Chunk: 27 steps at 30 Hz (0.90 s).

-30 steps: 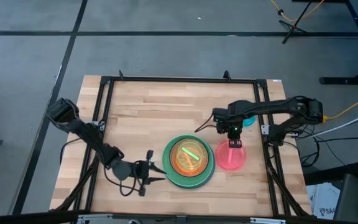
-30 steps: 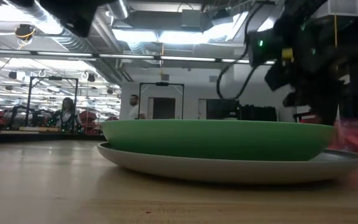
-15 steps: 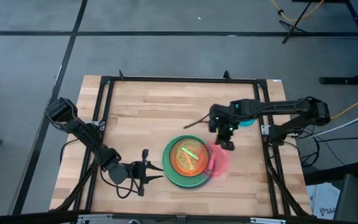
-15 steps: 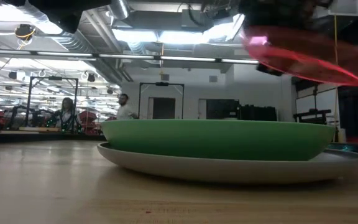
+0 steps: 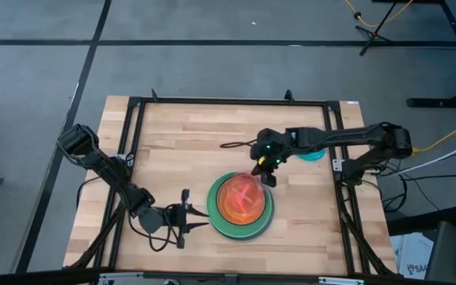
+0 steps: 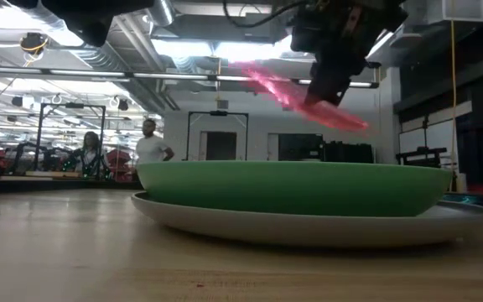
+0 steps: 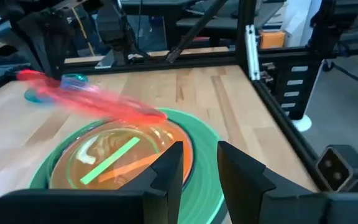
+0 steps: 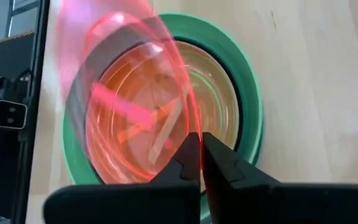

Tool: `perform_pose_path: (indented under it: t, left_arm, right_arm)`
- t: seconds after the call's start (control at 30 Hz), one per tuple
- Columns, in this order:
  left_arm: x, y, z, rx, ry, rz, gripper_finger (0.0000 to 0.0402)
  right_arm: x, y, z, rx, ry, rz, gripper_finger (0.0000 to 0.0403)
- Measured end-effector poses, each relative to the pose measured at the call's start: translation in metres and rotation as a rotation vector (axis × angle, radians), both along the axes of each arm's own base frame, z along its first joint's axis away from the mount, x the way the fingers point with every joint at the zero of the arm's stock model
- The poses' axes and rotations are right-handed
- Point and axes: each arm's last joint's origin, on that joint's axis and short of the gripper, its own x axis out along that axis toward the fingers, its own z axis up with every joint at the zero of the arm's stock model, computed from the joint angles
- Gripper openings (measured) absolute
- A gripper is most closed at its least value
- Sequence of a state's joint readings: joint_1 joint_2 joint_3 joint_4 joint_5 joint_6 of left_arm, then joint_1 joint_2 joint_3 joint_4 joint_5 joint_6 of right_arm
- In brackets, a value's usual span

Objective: Stack plastic plates
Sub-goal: Stack the pink plate on top of the light green plate

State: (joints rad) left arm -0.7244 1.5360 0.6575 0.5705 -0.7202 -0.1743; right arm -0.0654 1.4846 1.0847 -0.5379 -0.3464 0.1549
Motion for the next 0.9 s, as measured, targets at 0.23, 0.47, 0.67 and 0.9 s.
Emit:
perform_pose_path:
  t: [0.23, 0.47, 0.67, 0.9]
  left_arm:
    - [0.000, 0.001, -0.001, 0.001, 0.007, 0.004, 0.0092]
    - [0.001, 0.001, 0.000, -0.004, 0.001, -0.003, 0.0092]
    - [0.001, 0.001, 0.000, -0.002, 0.002, -0.003, 0.0092]
    - [0.001, 0.001, 0.000, -0.002, 0.002, -0.003, 0.0092]
  right_arm:
    - [0.016, -0.001, -0.018, -0.004, 0.002, 0.010, 0.0000]
    - [0.022, -0.003, -0.032, -0.070, 0.039, 0.000, 0.0000]
    - [0.022, -0.004, -0.032, -0.111, 0.037, -0.010, 0.0000]
    - [0.022, -0.004, -0.032, -0.112, 0.038, -0.012, 0.0000]
